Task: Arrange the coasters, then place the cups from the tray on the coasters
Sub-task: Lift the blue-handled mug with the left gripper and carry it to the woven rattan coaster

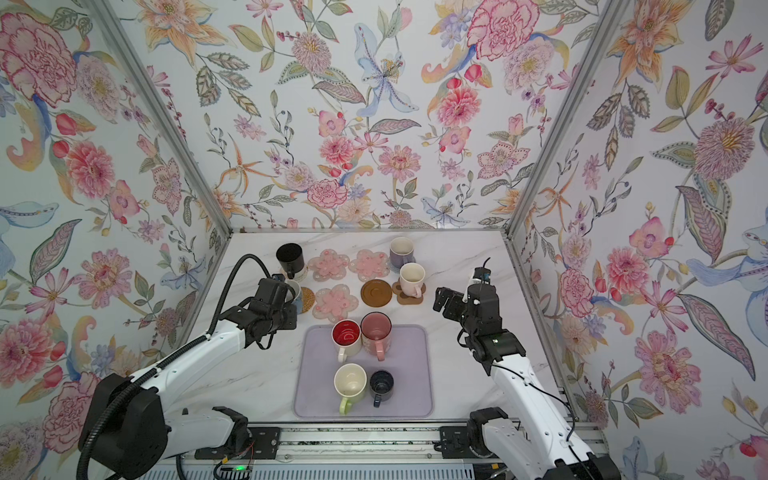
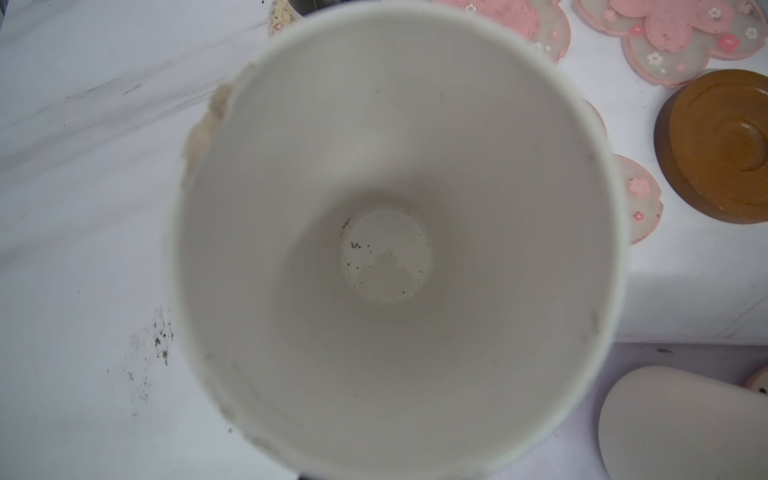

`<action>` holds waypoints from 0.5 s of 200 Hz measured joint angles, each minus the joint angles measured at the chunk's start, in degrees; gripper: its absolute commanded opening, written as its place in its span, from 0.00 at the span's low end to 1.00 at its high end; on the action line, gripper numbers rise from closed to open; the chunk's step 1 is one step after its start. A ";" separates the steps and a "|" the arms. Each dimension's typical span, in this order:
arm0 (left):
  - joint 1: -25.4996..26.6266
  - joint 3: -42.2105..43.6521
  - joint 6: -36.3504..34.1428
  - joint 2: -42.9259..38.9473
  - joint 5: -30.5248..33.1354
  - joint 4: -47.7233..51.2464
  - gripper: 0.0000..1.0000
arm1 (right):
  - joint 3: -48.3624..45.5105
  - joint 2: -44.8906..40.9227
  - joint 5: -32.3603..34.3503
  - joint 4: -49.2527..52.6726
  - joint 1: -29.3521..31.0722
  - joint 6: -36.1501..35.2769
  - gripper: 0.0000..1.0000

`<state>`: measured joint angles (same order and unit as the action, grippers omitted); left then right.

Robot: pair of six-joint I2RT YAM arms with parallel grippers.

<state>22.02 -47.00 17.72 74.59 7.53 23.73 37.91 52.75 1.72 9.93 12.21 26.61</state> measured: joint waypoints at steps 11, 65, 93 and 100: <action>-0.48 -0.74 -0.44 1.40 -0.28 -1.09 0.00 | 0.00 -0.39 0.00 0.13 -0.13 0.00 0.99; -2.25 -2.69 -1.99 5.84 -1.64 -5.29 0.00 | 0.00 -0.74 0.00 0.87 -0.68 0.00 0.99; -3.82 -2.69 -2.49 7.41 -2.29 -6.27 0.00 | 0.00 -0.74 -0.02 0.96 -0.68 0.00 0.99; -4.11 -2.69 -2.51 7.67 -2.64 -6.51 0.00 | 0.00 -0.74 -0.02 0.96 -0.68 0.00 0.99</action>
<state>17.91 -49.69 15.20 82.26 4.89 17.21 37.91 52.01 1.69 10.90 11.53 26.61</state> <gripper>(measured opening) 0.177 0.992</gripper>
